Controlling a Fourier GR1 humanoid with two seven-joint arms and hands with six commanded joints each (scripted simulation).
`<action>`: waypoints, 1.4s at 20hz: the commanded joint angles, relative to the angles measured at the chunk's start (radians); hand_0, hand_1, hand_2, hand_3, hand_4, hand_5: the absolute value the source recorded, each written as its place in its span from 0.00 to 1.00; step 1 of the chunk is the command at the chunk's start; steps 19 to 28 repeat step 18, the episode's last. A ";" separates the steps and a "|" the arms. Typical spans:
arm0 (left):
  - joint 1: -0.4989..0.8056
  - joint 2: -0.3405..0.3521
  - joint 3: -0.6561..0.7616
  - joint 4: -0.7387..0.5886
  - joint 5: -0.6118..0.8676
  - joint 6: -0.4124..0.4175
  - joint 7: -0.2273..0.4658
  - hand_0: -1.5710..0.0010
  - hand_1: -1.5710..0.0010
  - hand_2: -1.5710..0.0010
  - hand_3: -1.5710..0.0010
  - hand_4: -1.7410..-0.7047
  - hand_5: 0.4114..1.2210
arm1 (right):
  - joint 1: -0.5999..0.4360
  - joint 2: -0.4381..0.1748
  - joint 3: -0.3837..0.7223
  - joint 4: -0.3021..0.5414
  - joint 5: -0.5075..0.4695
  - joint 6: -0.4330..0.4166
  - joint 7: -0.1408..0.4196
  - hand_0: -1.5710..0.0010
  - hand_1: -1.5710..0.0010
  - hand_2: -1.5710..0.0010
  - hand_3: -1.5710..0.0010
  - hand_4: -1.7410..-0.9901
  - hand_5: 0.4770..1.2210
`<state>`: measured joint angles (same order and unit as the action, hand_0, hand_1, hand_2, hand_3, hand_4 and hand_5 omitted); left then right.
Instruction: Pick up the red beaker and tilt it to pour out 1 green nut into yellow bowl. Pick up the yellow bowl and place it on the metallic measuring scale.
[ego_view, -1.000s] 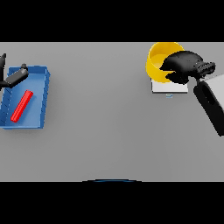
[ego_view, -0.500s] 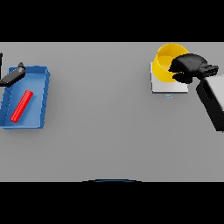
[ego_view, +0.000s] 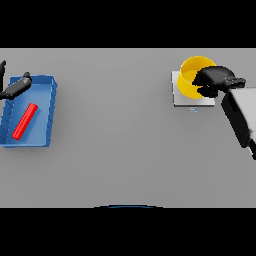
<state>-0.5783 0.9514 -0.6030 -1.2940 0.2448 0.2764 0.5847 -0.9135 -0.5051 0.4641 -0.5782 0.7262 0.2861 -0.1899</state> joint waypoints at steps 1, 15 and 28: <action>0.003 0.006 0.004 0.003 0.004 -0.003 0.000 1.00 1.00 1.00 1.00 0.90 0.41 | 0.002 -0.005 -0.004 -0.001 -0.013 0.016 -0.009 0.02 0.10 0.00 0.26 0.02 1.00; -0.022 -0.033 0.001 0.056 -0.002 -0.005 -0.010 1.00 1.00 1.00 1.00 0.90 0.40 | -0.052 0.027 0.008 0.115 0.004 0.043 -0.059 0.93 0.94 0.87 0.74 0.54 0.35; -0.030 -0.037 -0.004 0.047 -0.009 0.002 0.007 1.00 1.00 1.00 1.00 0.89 0.40 | -0.066 0.025 0.016 0.135 0.017 0.045 -0.073 0.97 0.97 0.93 0.78 0.58 0.34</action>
